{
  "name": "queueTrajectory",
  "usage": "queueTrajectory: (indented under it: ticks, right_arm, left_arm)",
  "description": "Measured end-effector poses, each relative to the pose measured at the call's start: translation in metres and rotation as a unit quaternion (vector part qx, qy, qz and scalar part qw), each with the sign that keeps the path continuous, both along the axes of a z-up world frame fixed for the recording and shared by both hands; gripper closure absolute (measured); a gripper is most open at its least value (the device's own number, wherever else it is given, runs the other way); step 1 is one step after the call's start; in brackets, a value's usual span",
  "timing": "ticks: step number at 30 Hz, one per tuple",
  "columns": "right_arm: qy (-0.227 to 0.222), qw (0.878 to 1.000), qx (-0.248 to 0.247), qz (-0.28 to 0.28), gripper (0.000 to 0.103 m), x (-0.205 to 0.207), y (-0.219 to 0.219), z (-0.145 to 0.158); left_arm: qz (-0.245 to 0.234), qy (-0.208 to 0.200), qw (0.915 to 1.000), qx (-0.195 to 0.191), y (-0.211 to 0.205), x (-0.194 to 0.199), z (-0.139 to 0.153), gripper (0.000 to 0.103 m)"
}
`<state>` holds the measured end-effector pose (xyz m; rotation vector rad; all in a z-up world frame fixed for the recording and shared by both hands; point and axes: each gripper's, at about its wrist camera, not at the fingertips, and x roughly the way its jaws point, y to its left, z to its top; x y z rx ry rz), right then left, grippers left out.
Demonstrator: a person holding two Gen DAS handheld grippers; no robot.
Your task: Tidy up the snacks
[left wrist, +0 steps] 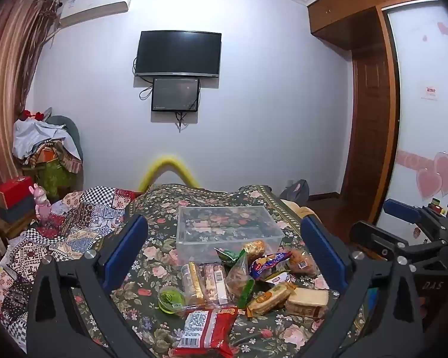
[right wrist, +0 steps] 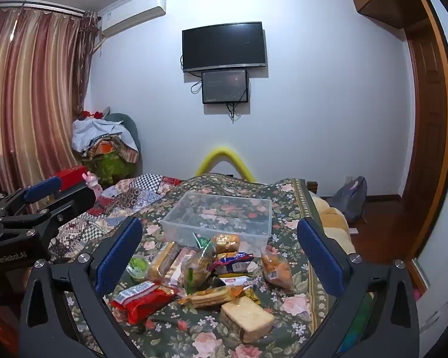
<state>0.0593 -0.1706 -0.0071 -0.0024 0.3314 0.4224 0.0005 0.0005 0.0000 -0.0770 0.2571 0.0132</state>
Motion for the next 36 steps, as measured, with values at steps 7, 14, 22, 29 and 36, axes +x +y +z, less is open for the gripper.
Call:
queueTrajectory:
  ticks: [7,14,22,29,36]
  right_arm:
    - [0.001,1.0,0.003,0.0,0.0,-0.0011,-0.0008,0.0]
    - [-0.002,1.0,0.004,0.0,0.0,-0.0006,-0.0006,-0.0005]
    - [-0.001,1.0,0.01,-0.001,0.0,-0.0047,-0.003,0.0036]
    - [-0.001,1.0,0.012,0.001,0.0,-0.0052,-0.0027,0.0044]
    - [-0.003,1.0,0.016,-0.002,0.0,-0.0053,-0.0046,0.004]
  left_arm:
    - [0.005,-0.01,0.9999,0.009,-0.0053,-0.003,-0.0029,0.0]
    - [0.002,-0.007,0.9999,0.011,-0.0015,-0.003,-0.0015,0.0]
    - [0.0,-0.008,0.9999,0.012,-0.002,-0.0058,0.0016,0.0]
    - [-0.001,-0.006,0.9998,0.017,-0.0043,-0.0061,0.0016,0.0]
    - [-0.002,-0.004,0.9999,0.015,-0.0046,-0.0046,0.0007,0.0]
